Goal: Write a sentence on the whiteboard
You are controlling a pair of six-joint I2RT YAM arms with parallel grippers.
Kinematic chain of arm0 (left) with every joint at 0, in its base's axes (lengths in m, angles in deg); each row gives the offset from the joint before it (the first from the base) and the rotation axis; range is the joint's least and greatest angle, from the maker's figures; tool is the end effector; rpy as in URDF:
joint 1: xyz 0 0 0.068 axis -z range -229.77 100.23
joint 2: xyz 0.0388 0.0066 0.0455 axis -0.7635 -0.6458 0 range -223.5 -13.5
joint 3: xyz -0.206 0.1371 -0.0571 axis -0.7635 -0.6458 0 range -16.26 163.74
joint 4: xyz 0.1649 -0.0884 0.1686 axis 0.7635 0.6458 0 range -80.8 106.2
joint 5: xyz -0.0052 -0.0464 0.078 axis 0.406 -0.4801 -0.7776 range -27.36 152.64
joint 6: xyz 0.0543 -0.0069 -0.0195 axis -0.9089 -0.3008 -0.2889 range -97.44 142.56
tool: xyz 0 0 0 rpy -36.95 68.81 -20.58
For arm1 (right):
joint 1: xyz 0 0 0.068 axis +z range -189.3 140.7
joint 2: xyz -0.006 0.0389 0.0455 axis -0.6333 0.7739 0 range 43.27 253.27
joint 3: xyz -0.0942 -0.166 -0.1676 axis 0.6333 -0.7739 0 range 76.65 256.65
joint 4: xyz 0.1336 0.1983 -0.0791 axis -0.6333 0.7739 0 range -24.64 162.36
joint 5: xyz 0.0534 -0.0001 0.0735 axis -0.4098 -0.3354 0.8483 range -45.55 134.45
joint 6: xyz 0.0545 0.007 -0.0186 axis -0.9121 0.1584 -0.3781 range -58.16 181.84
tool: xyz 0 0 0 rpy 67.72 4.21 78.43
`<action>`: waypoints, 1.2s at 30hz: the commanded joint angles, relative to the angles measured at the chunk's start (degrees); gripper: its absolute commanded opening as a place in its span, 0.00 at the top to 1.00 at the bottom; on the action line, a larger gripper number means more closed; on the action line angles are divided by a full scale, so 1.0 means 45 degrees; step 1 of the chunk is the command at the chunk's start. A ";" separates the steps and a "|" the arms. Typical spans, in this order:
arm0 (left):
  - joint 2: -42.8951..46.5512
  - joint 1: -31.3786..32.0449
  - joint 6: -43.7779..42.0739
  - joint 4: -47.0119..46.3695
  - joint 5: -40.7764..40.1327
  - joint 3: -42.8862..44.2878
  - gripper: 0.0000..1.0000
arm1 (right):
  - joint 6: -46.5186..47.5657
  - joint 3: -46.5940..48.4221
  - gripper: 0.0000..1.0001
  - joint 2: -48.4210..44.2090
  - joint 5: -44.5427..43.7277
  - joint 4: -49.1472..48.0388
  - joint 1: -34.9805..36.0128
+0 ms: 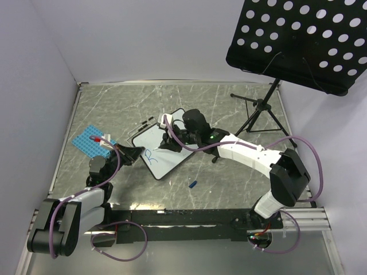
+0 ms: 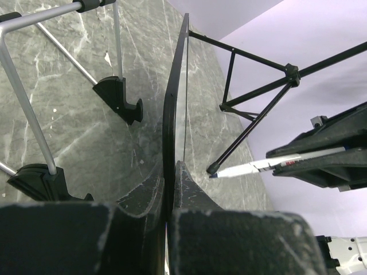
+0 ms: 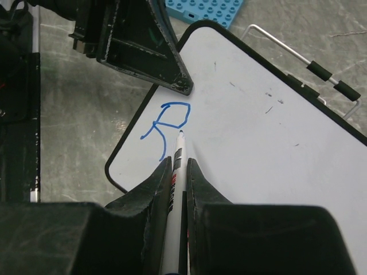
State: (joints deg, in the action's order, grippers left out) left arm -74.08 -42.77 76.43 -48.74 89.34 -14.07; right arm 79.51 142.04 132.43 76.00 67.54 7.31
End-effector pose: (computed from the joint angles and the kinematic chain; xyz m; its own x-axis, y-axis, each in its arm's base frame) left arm 0.1816 -0.0411 0.1571 -0.4527 -0.6714 -0.5868 0.3209 0.4914 -0.8097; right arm 0.2271 0.2720 0.2704 -0.0005 -0.3769 -0.9262 -0.9893 0.1356 -0.0547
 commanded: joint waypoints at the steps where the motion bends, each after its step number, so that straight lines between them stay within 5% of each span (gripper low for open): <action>1: 0.0121 0.0084 0.0002 -0.0779 0.0200 -0.0683 0.99 | 0.0038 0.0665 1.00 0.0399 -0.0331 -0.0893 -0.0065; 13: -0.0269 0.0103 0.0080 -0.1208 0.0298 -0.0703 0.99 | -0.0372 0.0822 1.00 0.1220 -0.1445 -0.1597 -0.0065; 36: -0.0386 0.0123 0.0100 -0.0993 0.0063 -0.0605 0.99 | 0.0038 0.0079 1.00 0.0105 0.0118 -0.0542 0.0052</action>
State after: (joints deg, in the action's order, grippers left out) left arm -76.02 -42.70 77.52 -49.81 89.15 -14.07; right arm 78.71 142.94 133.20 75.15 65.68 7.31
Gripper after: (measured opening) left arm 0.060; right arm 0.178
